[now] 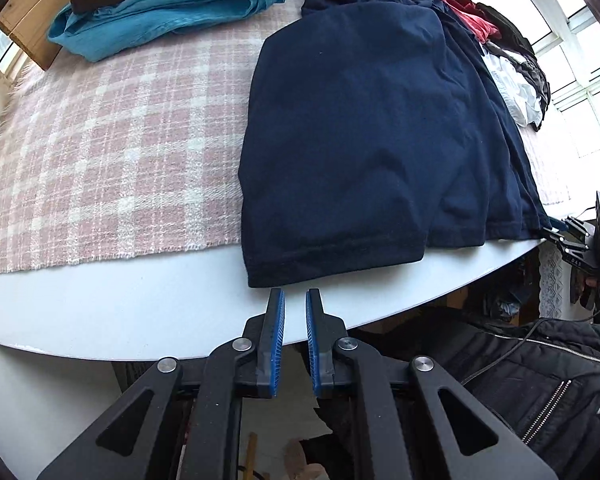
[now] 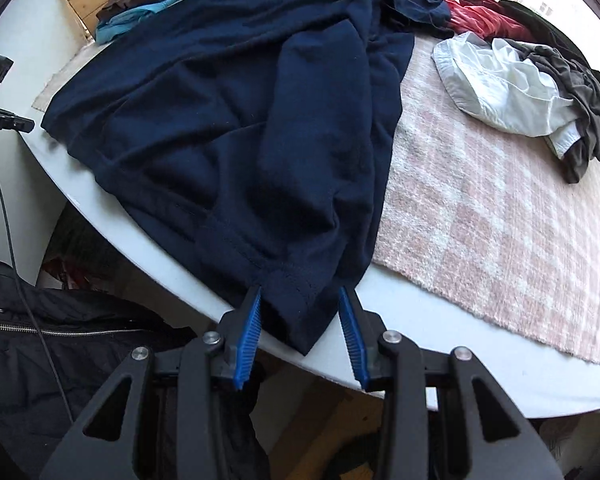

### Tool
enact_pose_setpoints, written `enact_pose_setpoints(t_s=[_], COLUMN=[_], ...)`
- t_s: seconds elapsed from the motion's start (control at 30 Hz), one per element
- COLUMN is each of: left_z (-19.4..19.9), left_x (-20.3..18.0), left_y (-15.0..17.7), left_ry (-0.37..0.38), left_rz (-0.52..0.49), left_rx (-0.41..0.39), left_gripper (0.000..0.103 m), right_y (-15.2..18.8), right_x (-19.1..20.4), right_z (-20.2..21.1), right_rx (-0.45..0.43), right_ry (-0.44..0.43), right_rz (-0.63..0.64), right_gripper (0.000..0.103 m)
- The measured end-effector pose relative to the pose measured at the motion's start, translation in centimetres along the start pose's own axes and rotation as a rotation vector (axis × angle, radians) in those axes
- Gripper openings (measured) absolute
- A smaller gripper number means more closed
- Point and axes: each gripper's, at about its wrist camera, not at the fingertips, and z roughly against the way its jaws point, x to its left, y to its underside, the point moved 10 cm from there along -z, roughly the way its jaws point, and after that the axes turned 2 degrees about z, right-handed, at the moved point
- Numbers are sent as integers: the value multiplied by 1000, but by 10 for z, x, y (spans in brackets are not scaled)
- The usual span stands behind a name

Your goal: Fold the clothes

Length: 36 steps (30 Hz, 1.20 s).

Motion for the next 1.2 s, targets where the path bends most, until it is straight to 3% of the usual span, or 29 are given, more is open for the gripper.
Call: enact_pose_setpoints(t_s=[0.13, 0.2, 0.23, 0.4, 0.53, 0.57, 0.77, 0.9, 1.07, 1.13, 1.2], left_z=[-8, -12, -14, -19, -18, -17, -14, -16, -19, -21, -9], left_x=[-1, -1, -1, -4, -14, -15, -33, -32, -38, -47, -55], left_y=[9, 10, 9, 4, 4, 4, 9, 8, -3, -8, -18], left_ry=[-35, -45, -49, -81, -97, -101, -98, -160, -162, -134, -94], left_rz=[-49, -65, -70, -98, -147, -151, -195, -217, -210, -220, -209], left_rx=[20, 22, 23, 26, 22, 21, 4, -2, -20, -12, -35], left_gripper=[13, 17, 17, 17, 21, 21, 24, 26, 26, 4, 6], right_y=[-7, -11, -15, -30, -15, -12, 4, -3, -10, -16, -25], right_x=[1, -2, -7, -77, -120, -122, -108, -117, -128, -124, -122], right_z=[-1, 3, 9, 63, 66, 63, 46, 52, 68, 68, 73], right_rx=[2, 0, -16, -192, -154, -139, -90, -110, -144, -140, -154], right_ry=[-26, -58, -77, -148, -60, -80, -108, -94, -102, -94, -99], right_rz=[-19, -59, -101, -422, -537, -558, -517, -534, -546, -523, -508], right_gripper=[36, 9, 5, 4, 4, 4, 4, 4, 4, 4, 4])
